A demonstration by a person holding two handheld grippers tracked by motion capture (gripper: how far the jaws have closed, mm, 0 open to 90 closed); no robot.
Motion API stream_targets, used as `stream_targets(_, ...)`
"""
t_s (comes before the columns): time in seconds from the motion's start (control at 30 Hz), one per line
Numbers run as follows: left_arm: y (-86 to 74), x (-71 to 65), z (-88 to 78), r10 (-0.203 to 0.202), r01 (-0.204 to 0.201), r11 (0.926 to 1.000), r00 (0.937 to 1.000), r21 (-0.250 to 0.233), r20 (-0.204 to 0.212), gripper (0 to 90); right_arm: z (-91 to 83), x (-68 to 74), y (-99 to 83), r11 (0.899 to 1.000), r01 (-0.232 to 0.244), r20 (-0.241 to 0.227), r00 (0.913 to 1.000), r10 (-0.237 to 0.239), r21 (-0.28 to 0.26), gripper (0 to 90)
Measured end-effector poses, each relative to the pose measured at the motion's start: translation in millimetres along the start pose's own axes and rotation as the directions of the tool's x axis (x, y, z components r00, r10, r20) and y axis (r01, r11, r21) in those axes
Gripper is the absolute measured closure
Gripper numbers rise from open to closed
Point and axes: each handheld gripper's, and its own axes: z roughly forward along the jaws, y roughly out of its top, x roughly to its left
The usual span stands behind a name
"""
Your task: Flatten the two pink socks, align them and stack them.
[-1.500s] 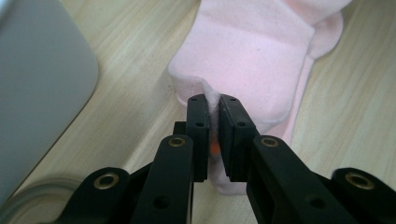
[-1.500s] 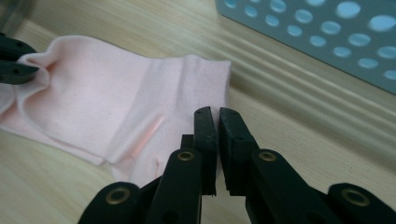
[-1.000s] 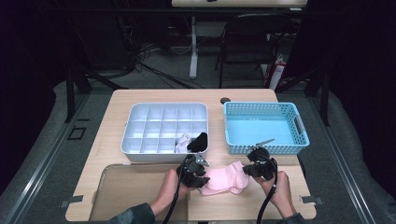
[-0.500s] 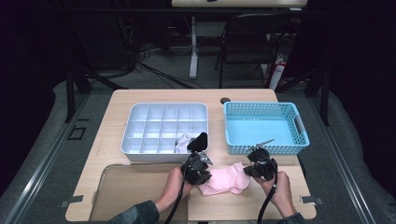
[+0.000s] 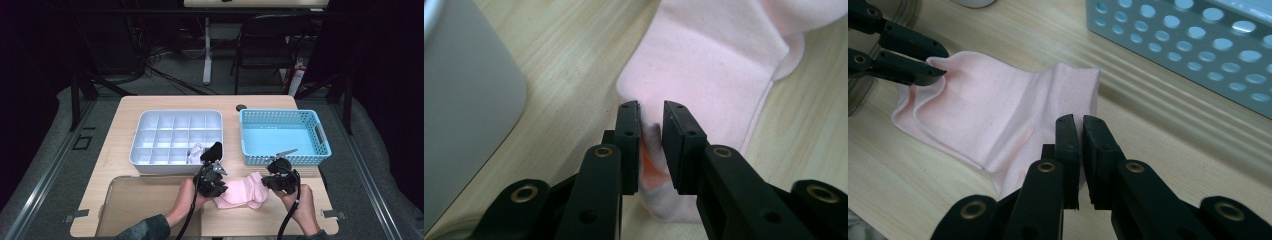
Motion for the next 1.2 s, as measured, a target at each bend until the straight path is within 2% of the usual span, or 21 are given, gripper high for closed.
stream_targets(0.03, 0.2, -0.2, 0.5, 0.002, -0.002, 1.0000, 1.0000, 0.002, -0.001, 77.5, -0.4, -0.6, -0.2, 1.000, -0.003, -0.006, 1.0000, 0.003, -0.006, 86.0)
stream_targets(0.07, 0.5, -0.8, 1.1, 0.006, -0.006, 1.0000, 1.0000, 0.005, 0.000, 77.8, -1.9, -2.3, -0.4, 1.000, 0.004, 0.009, 0.9999, -0.004, 0.007, 86.0)
stream_targets(0.1, 0.9, -1.5, 1.7, 0.013, -0.013, 0.9999, 0.9999, 0.005, 0.000, 78.8, -1.5, -2.8, -0.9, 1.000, -0.010, -0.005, 0.9999, 0.009, -0.009, 86.0)
stream_targets(0.13, 1.5, -2.0, 1.8, 0.024, -0.024, 0.9997, 0.9997, 0.009, -0.002, 78.9, -1.7, -4.2, -1.2, 1.000, 0.000, 0.007, 1.0000, -0.001, 0.005, 86.0)
stream_targets(0.17, 1.8, -3.2, 2.2, 0.028, -0.028, 0.9996, 0.9996, 0.004, 0.001, 79.6, -0.3, -4.1, -1.7, 1.000, -0.012, -0.003, 0.9999, 0.012, -0.005, 86.0)
stream_targets(0.37, 4.3, -5.8, 0.2, 0.039, -0.039, 0.9988, 0.9992, -0.028, 0.005, 80.5, 3.8, -8.0, -3.4, 1.000, -0.021, 0.006, 0.9998, 0.021, 0.015, 86.0)
stream_targets(0.4, 4.7, -5.0, 0.3, 0.038, -0.038, 0.9991, 0.9992, -0.019, 0.011, 78.7, 3.3, -8.1, -3.5, 1.000, -0.026, -0.002, 0.9997, 0.026, 0.002, 85.9)
stream_targets(0.5, 3.7, -1.9, 1.7, 0.018, -0.018, 0.9998, 0.9997, -0.001, 0.019, 70.3, 3.3, -8.9, -3.9, 1.000, -0.024, 0.001, 0.9997, 0.024, 0.008, 85.9)
stream_targets(0.6, 4.5, -1.0, 1.2, 0.009, -0.009, 0.9999, 0.9997, 0.006, 0.023, 65.6, 6.1, -10.4, -5.2, 0.999, -0.025, 0.004, 0.9997, 0.025, 0.031, 85.9)
stream_targets(0.67, 5.3, -4.0, 1.9, 0.025, -0.025, 0.9995, 0.9994, 0.018, 0.022, 66.8, 8.6, -10.1, -6.6, 0.999, -0.040, 0.010, 0.9992, 0.040, 0.019, 85.9)
stream_targets(0.8, 6.4, -11.0, 2.6, 0.081, -0.081, 0.9964, 0.9967, 0.026, -0.004, 74.0, 12.4, -10.3, -6.7, 0.999, -0.028, 0.010, 0.9996, 0.028, 0.045, 85.9)
stream_targets(0.93, 7.3, -12.3, 0.2, 0.095, -0.095, 0.9954, 0.9955, 0.013, 0.001, 72.3, 14.5, -12.4, -6.0, 0.997, -0.041, 0.012, 0.9991, 0.040, 0.058, 85.9)
stream_targets(1.03, 7.0, -12.6, 1.4, 0.096, -0.096, 0.9951, 0.9953, 0.023, 0.005, 70.9, 15.2, -13.1, -7.4, 0.997, -0.041, 0.009, 0.9992, 0.040, 0.059, 85.9)
stream_targets(1.2, 6.2, -14.4, 2.5, 0.118, -0.117, 0.9927, 0.9930, 0.029, -0.006, 81.7, 16.7, -13.4, -6.6, 0.997, -0.044, 0.011, 0.9990, 0.043, 0.060, 85.8)
